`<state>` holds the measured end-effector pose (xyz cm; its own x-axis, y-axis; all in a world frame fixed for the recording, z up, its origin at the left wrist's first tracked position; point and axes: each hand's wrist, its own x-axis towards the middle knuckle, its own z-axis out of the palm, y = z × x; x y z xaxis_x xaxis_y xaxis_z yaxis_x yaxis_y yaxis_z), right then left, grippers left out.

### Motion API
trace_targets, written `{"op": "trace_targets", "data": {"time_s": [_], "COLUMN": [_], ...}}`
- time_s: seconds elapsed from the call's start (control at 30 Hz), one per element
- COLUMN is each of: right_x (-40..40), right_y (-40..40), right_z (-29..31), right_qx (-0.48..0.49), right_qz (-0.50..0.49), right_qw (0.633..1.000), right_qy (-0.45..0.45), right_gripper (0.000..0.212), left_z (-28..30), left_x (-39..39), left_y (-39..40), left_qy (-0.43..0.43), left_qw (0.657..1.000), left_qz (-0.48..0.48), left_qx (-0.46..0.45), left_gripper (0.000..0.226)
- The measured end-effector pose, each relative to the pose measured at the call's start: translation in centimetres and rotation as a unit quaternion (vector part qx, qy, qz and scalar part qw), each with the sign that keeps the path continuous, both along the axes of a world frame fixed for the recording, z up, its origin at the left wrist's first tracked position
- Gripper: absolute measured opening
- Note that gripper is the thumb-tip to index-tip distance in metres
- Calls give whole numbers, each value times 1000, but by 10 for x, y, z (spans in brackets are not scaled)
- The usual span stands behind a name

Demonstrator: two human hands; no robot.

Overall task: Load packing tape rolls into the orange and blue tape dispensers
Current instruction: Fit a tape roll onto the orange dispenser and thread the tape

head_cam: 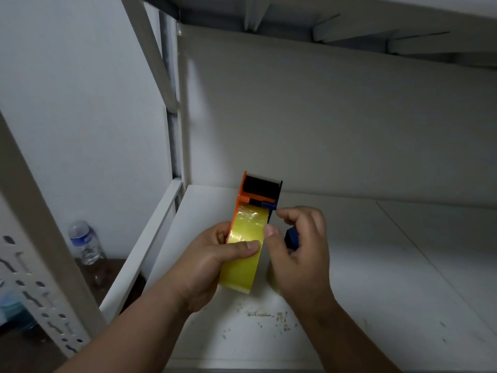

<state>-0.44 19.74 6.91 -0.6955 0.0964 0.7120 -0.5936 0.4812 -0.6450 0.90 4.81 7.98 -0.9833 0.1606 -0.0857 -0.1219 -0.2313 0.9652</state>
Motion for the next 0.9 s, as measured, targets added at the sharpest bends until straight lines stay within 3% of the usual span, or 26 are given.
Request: {"op": "trace_targets", "data": {"time_s": [0.1, 0.23, 0.37, 0.43, 0.57, 0.7, 0.9], "right_x": [7, 13, 17, 20, 24, 29, 30], "right_y": [-7, -17, -20, -21, -21, -16, -14], "right_z": [0, 2, 6, 8, 4, -8, -23], "right_qx": [35, 57, 18, 20, 91, 138, 143], "right_qz": [-32, -73, -44, -36, -63, -88, -60], "right_qw": [999, 994, 994, 993, 988, 983, 982], "right_qy": [3, -61, -103, -110, -107, -84, -110], "right_gripper": [21, 25, 9, 16, 20, 9, 12], "left_z": [-2, -6, -5, -5, -9, -22, -36], "left_x": [2, 7, 14, 16, 18, 23, 34], "left_y": [-1, -3, -6, -8, -11, -15, -14], "left_qy": [4, 9, 11, 9, -4, -21, -87], "left_qw": [1000, 999, 999, 999, 998, 997, 994], "left_qz": [9, 6, 1, -2, -9, -37, -11], "left_qx": [-21, -41, -44, -46, -60, -67, -59], "left_gripper": [50, 44, 47, 48, 51, 26, 39]}}
